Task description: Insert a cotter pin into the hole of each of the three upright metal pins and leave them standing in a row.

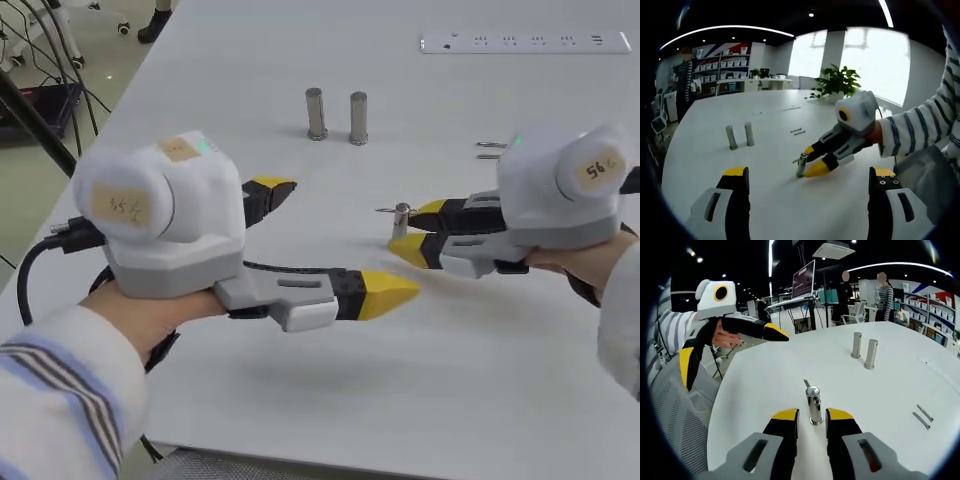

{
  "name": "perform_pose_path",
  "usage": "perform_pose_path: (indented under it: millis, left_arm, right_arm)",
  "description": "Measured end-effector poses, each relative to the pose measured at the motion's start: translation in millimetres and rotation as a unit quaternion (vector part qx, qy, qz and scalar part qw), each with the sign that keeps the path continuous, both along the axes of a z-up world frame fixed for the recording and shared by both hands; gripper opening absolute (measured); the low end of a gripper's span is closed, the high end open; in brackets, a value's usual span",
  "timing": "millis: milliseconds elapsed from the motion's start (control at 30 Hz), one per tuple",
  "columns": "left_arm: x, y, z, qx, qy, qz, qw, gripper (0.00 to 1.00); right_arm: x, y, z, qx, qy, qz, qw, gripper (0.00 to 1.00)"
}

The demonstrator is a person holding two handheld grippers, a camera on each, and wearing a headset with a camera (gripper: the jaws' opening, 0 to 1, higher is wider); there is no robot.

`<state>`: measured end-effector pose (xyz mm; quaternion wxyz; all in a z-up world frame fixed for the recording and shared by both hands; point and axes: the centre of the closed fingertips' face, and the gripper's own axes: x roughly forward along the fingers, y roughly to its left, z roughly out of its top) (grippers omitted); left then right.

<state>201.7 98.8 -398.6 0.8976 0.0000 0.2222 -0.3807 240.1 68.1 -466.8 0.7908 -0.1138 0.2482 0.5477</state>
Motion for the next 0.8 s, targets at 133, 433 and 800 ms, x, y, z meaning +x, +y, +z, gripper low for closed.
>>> perform_pose_path:
  millis: [133, 433, 800]
  left_arm:
    - [-3.5, 2.3, -2.4, -0.001, 0.005, 0.005, 1.0, 0.99]
    - [-11.4, 5.1, -6.9, -0.003, 0.018, 0.012, 0.9998, 0.99]
    - [-10.5, 9.9, -8.7, -0.011, 0.027, 0.024, 0.9993, 0.98]
  right_arm:
    - [-0.5, 2.4, -4.7, -0.002, -0.001, -0.001, 1.0, 0.15]
    - [3.9, 4.9, -7.0, 0.004, 0.0, -0.009, 1.0, 0.07]
    - [7.7, 5.9, -5.3, 0.006, -0.021, 0.002, 0.9998, 0.04]
